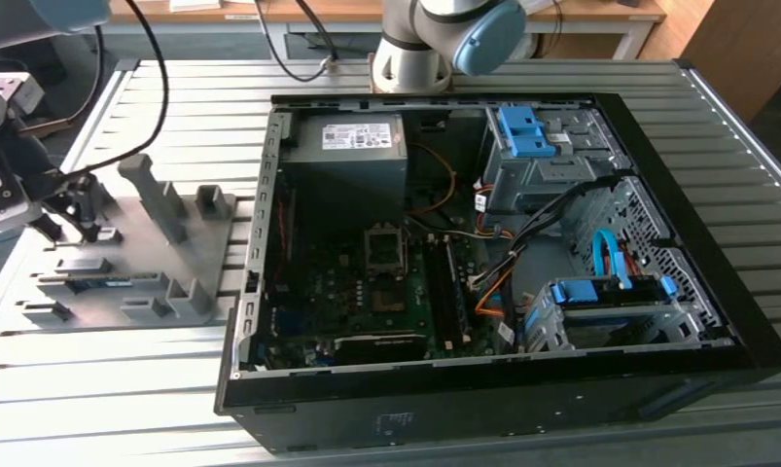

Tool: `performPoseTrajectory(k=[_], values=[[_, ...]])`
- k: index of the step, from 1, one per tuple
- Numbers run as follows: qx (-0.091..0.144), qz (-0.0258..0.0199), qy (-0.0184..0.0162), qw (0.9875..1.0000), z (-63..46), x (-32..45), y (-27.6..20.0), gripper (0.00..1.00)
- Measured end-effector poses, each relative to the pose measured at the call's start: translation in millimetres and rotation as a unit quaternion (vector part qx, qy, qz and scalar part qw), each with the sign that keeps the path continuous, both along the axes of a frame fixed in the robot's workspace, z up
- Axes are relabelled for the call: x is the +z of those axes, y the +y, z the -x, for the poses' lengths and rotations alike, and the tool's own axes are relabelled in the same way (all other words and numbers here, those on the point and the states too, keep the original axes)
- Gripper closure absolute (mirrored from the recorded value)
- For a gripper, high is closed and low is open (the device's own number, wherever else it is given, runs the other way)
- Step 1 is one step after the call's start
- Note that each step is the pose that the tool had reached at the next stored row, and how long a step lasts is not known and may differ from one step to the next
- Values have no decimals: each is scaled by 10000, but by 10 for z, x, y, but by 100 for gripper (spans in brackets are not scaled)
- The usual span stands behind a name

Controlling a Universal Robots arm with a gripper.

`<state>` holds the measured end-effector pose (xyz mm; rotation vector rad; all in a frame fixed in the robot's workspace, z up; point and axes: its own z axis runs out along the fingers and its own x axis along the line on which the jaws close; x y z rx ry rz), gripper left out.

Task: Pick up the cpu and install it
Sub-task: 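Pick up the cpu and move it towards the insertion slot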

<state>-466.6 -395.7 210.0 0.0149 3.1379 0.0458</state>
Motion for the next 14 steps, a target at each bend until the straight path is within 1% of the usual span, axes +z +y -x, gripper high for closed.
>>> performPoseTrajectory(k=[6,14], values=[[0,-16,0,10000,0,53,0,53],[0,-27,0,10000,0,171,0,53]])
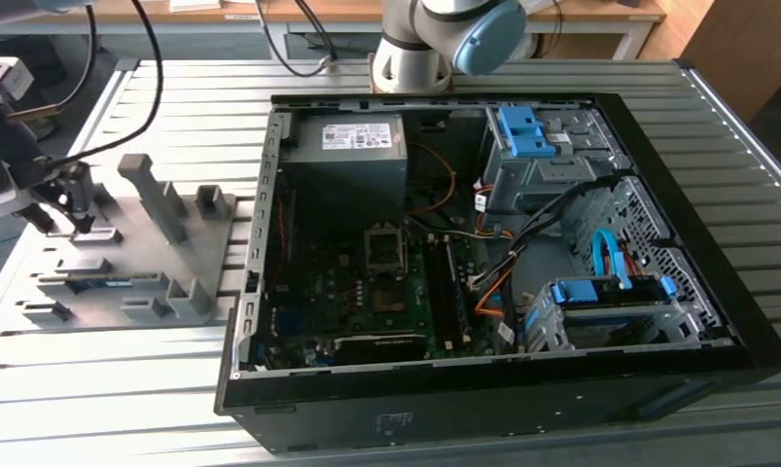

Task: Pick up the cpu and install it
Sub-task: 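Pick up the cpu and move it towards the insertion slot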

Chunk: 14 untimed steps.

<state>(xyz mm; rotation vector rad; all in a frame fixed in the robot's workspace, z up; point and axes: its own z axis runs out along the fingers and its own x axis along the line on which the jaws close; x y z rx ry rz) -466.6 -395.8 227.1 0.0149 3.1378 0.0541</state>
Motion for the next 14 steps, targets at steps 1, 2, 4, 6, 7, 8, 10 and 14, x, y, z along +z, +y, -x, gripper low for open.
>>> performPoseTrajectory(k=[1,2,4,6,7,8,10,14], values=[[0,0,0,10000,0,14,0,53],[0,0,0,10000,0,27,0,53],[0,0,0,10000,0,50,0,53],[0,0,0,10000,0,69,0,53],[0,0,0,10000,0,80,0,53],[0,0,0,10000,0,91,0,53],[0,-1,0,10000,0,115,0,53],[0,-1,0,10000,0,159,0,53]])
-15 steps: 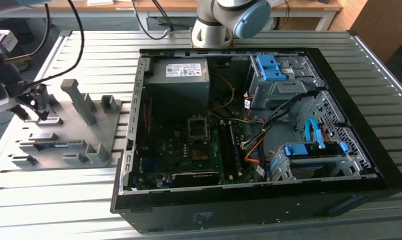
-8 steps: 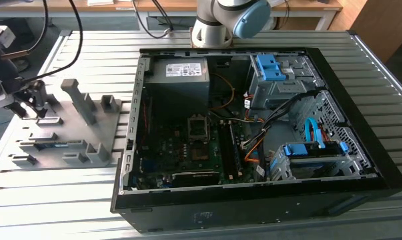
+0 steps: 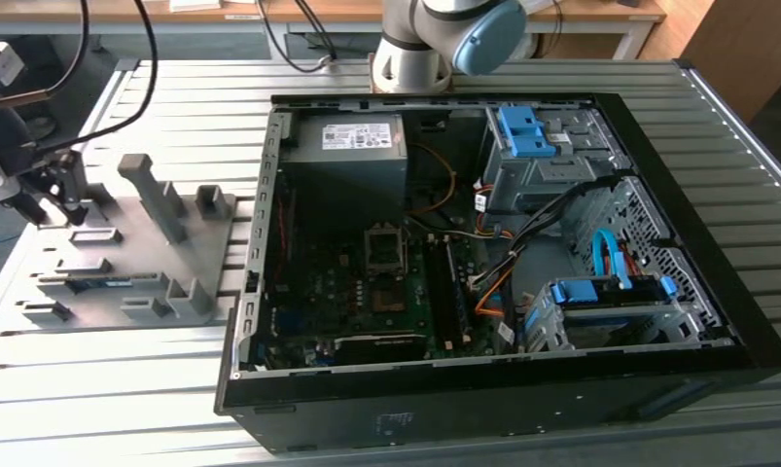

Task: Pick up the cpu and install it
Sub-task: 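Pick up the cpu and move it towards the insertion slot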

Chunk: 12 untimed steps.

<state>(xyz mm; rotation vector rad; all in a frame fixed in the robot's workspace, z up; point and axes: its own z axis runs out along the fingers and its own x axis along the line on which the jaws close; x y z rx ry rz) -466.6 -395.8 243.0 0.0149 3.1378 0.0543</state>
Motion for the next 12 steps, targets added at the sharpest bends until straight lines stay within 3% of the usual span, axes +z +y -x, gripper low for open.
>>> performPoseTrajectory(k=[12], values=[[0,0,0,10000,0,232,0,53]])
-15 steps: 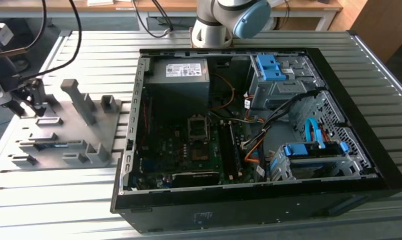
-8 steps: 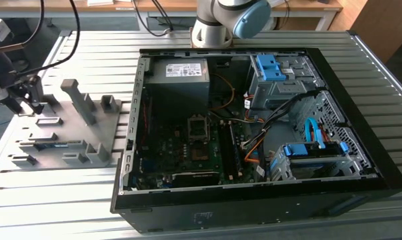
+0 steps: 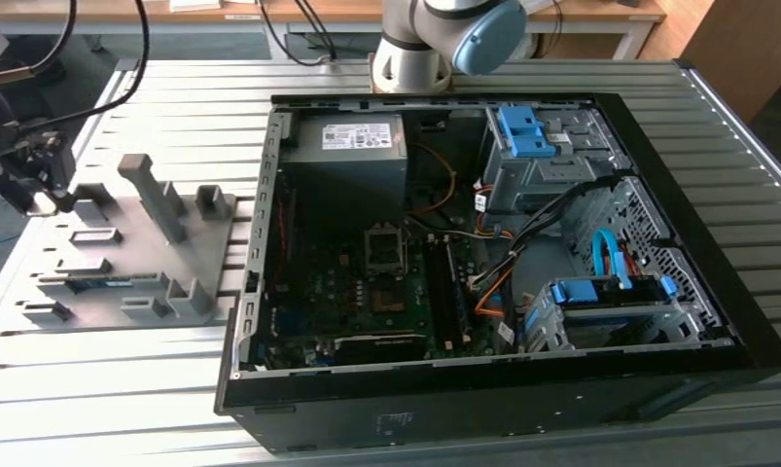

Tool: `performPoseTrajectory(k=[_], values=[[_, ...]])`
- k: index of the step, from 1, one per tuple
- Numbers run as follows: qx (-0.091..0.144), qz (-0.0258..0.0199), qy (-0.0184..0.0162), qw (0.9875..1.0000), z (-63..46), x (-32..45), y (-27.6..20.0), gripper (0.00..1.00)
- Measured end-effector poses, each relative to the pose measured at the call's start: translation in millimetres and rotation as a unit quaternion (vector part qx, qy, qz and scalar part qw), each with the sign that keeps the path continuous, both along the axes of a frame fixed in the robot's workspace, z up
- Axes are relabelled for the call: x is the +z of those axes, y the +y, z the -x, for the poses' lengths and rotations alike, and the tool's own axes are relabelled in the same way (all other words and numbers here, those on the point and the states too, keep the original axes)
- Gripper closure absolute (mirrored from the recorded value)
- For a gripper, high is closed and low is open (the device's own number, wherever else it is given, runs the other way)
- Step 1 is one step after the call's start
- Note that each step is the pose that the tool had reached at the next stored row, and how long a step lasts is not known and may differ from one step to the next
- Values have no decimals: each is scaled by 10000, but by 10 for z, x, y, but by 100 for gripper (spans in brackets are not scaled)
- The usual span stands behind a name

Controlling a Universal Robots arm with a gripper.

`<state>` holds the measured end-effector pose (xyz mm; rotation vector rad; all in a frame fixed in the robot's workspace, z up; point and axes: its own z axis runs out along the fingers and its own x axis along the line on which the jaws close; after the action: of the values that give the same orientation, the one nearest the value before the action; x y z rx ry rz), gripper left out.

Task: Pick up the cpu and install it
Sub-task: 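Pick up the cpu and move it towards the insertion slot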

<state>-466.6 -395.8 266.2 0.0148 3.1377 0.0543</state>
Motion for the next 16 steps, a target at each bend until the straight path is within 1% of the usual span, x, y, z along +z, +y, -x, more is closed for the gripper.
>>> performPoseTrajectory(k=[2,6,16], values=[[0,0,0,10000,0,49,0,53],[0,0,0,10000,0,180,0,53],[0,0,0,10000,0,611,0,53]])
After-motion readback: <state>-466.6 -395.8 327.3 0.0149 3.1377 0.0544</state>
